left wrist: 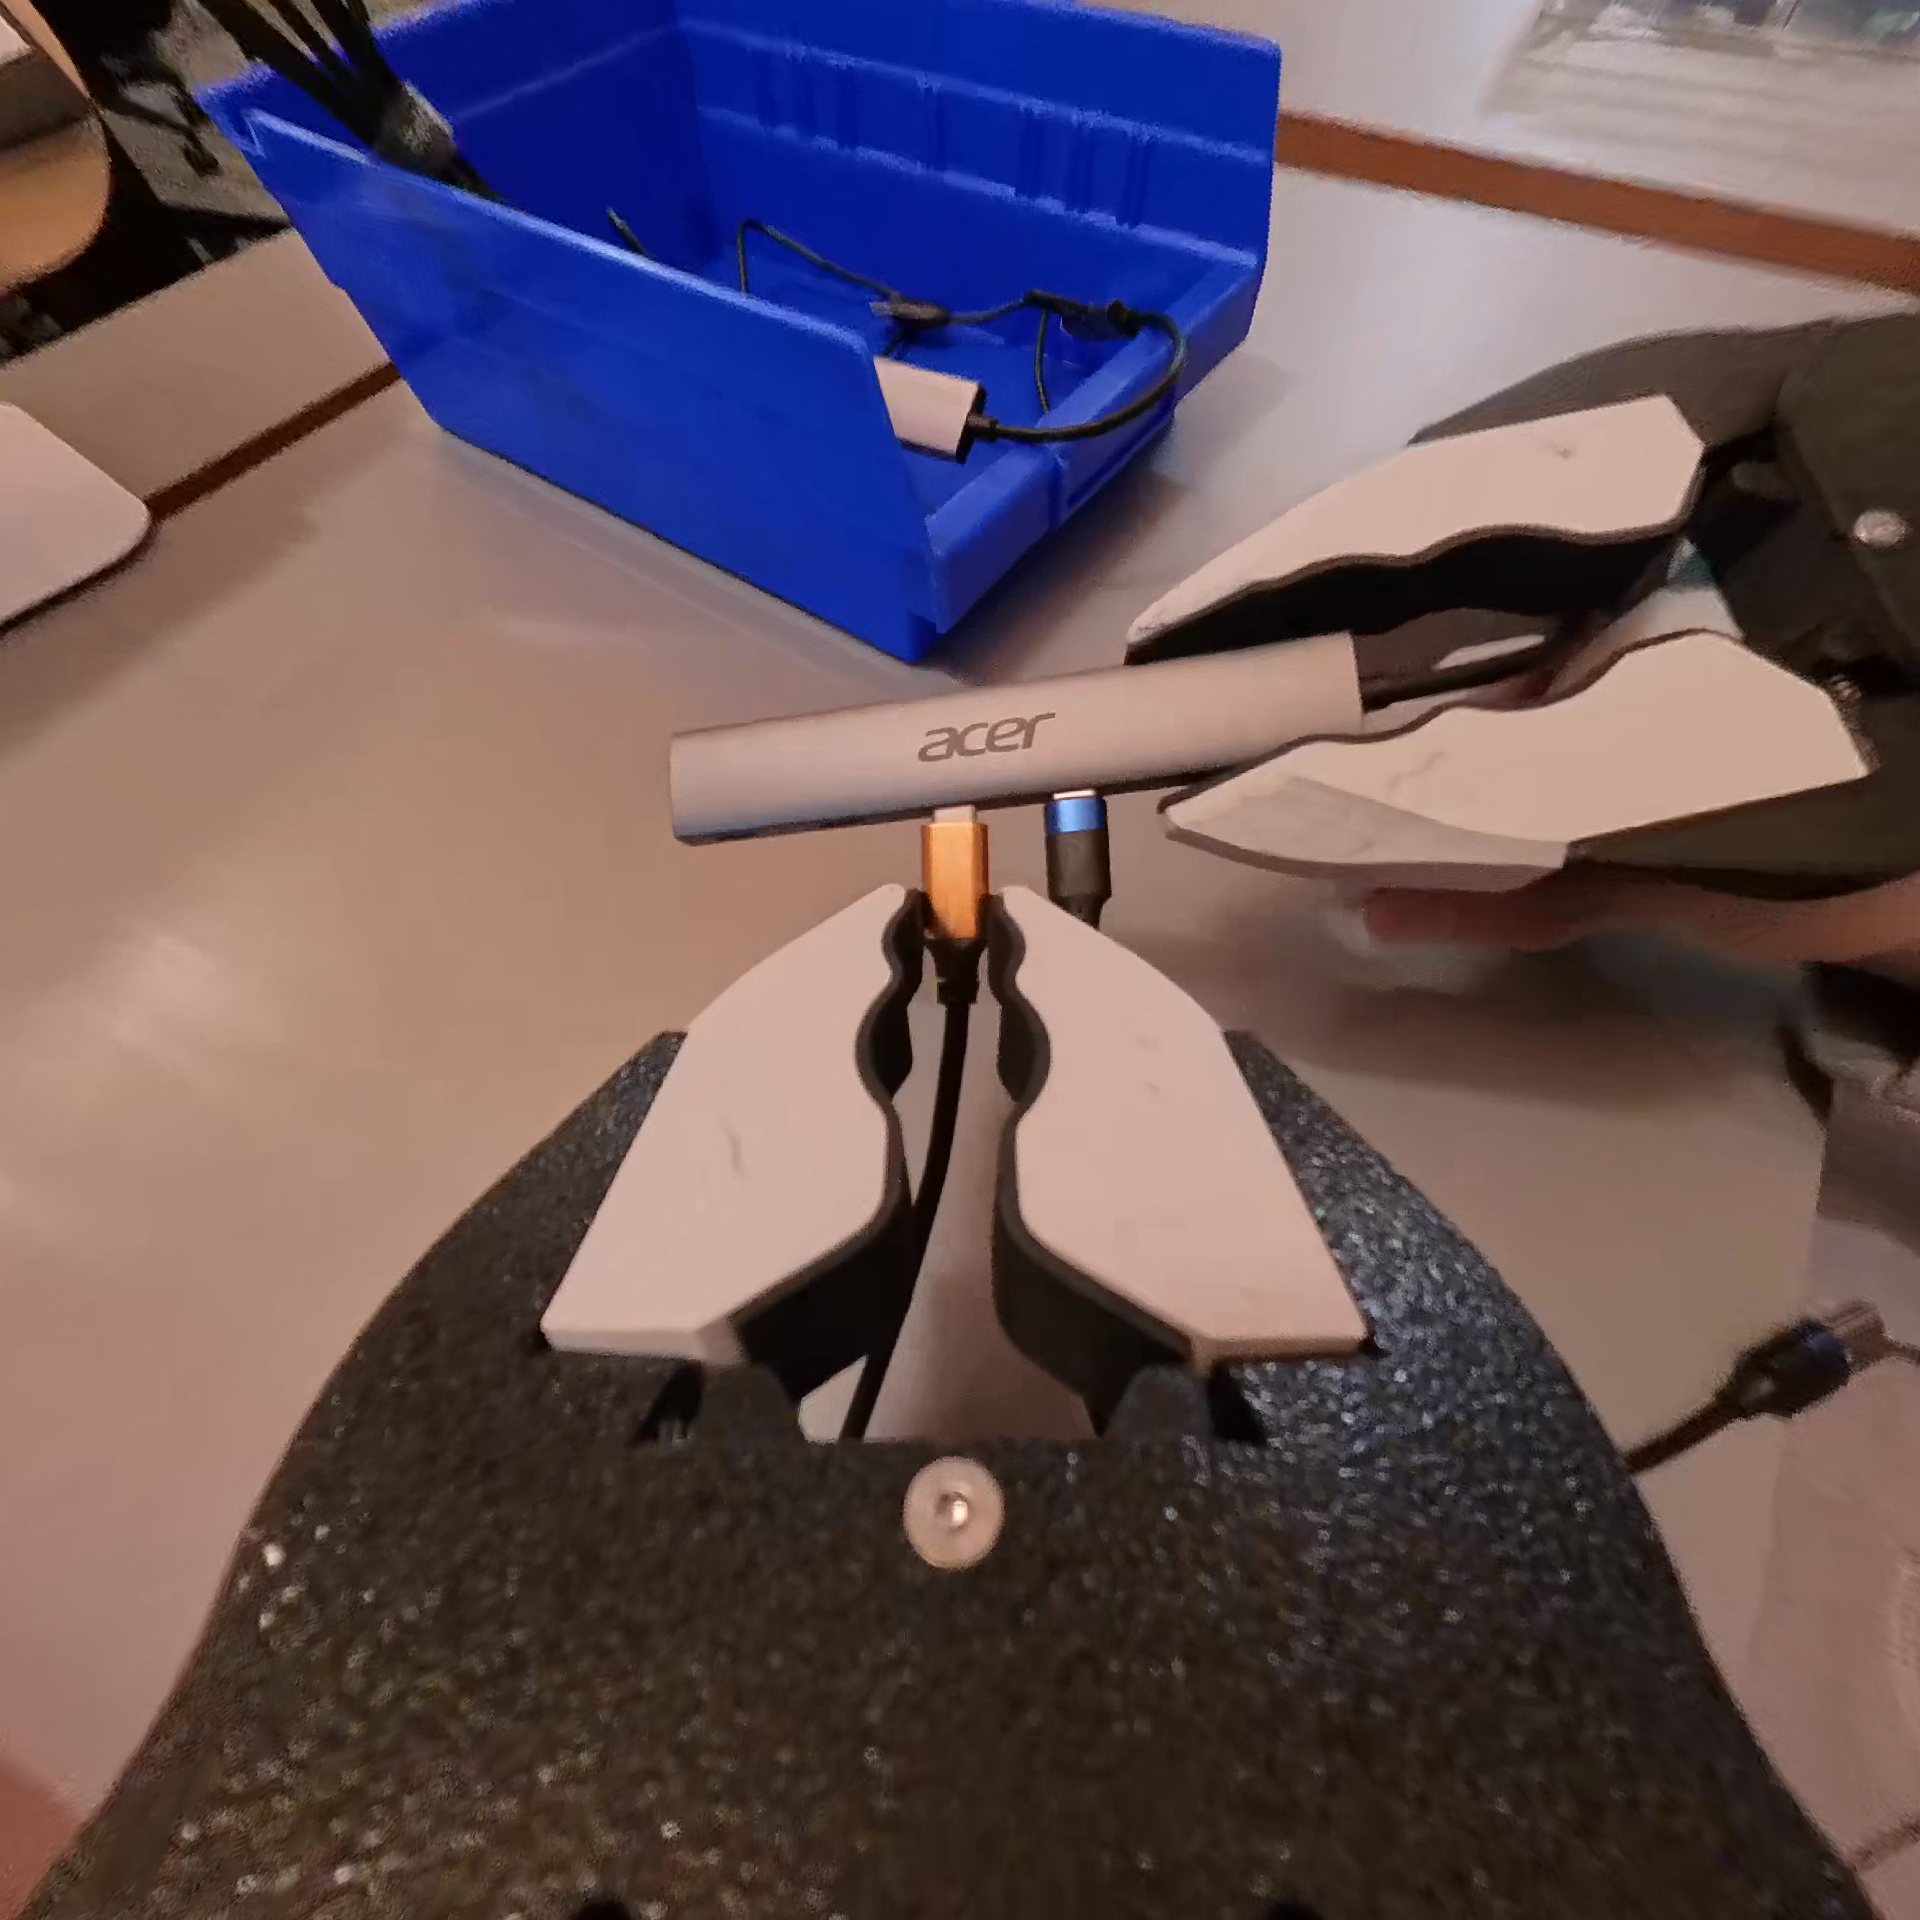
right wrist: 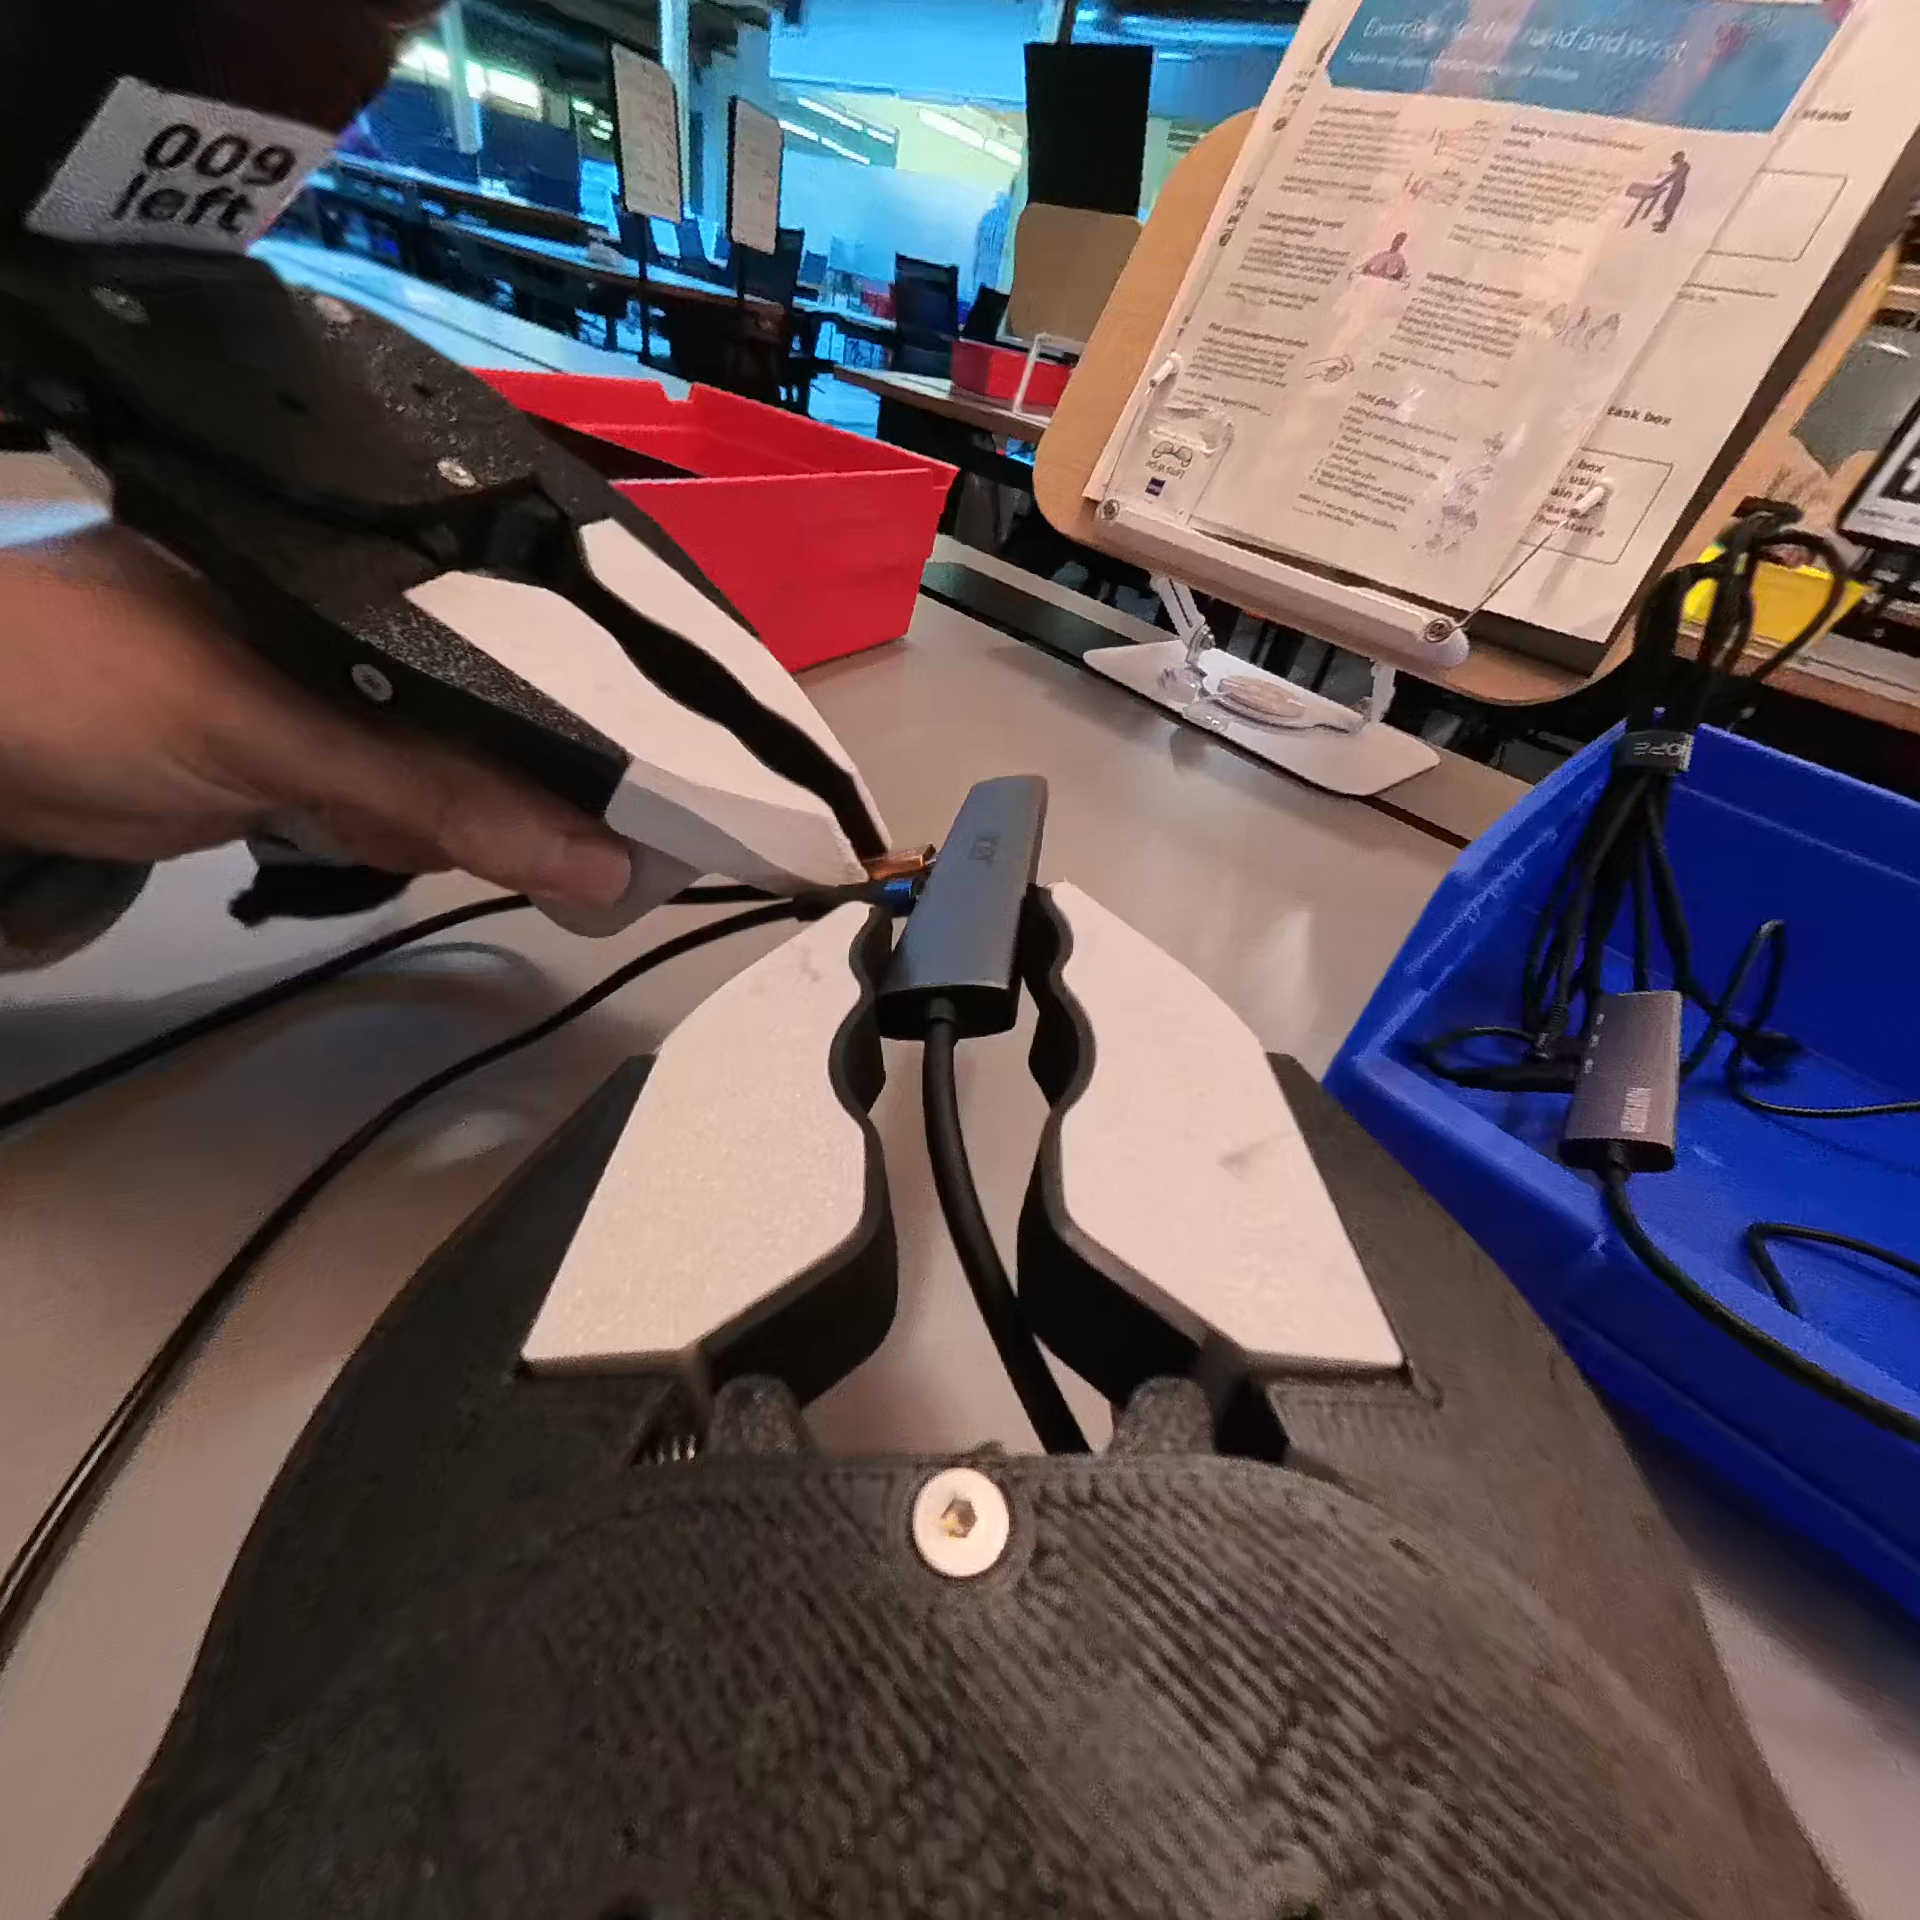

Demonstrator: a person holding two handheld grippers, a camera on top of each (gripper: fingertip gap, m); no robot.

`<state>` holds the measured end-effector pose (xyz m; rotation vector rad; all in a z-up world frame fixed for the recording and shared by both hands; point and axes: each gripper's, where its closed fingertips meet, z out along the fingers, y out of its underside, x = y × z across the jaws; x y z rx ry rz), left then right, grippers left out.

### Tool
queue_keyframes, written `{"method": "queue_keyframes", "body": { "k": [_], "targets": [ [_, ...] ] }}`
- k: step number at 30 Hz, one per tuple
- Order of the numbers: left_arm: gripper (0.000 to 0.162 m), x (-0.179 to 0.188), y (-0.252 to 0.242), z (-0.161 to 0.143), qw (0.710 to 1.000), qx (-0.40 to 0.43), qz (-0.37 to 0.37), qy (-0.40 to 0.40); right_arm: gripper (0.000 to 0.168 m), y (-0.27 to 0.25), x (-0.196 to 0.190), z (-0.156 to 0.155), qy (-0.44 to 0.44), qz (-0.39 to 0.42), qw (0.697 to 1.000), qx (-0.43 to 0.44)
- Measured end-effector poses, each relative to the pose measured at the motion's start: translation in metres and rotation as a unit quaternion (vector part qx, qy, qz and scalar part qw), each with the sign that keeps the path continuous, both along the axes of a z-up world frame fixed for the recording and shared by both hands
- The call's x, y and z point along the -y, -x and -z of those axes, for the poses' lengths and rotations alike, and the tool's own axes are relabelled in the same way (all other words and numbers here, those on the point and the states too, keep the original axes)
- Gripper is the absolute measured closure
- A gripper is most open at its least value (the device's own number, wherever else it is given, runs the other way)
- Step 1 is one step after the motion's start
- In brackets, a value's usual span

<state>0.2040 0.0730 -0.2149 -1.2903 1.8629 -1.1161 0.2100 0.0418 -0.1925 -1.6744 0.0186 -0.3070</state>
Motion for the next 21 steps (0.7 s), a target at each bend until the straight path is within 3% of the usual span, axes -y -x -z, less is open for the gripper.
{"method": "queue_keyframes", "body": {
  "k": [6,10,21],
  "targets": [
    [0.151,-0.0001,-0.0036,-0.0096,0.999,0.048,-0.013,0.001,0.142,-0.0031,0.0003,0.0004,0.0,0.007,1.0,-0.008],
    [0.152,-0.0011,-0.0045,0.0003,0.999,0.036,-0.019,-0.027,0.142,-0.0007,-0.0024,0.0037,0.015,0.011,1.0,0.011],
    [0.147,-0.0053,-0.0062,-0.0081,0.998,0.055,-0.031,-0.031,0.144,-0.0085,-0.0026,0.0046,0.018,0.033,0.999,0.003]
  ]
}}
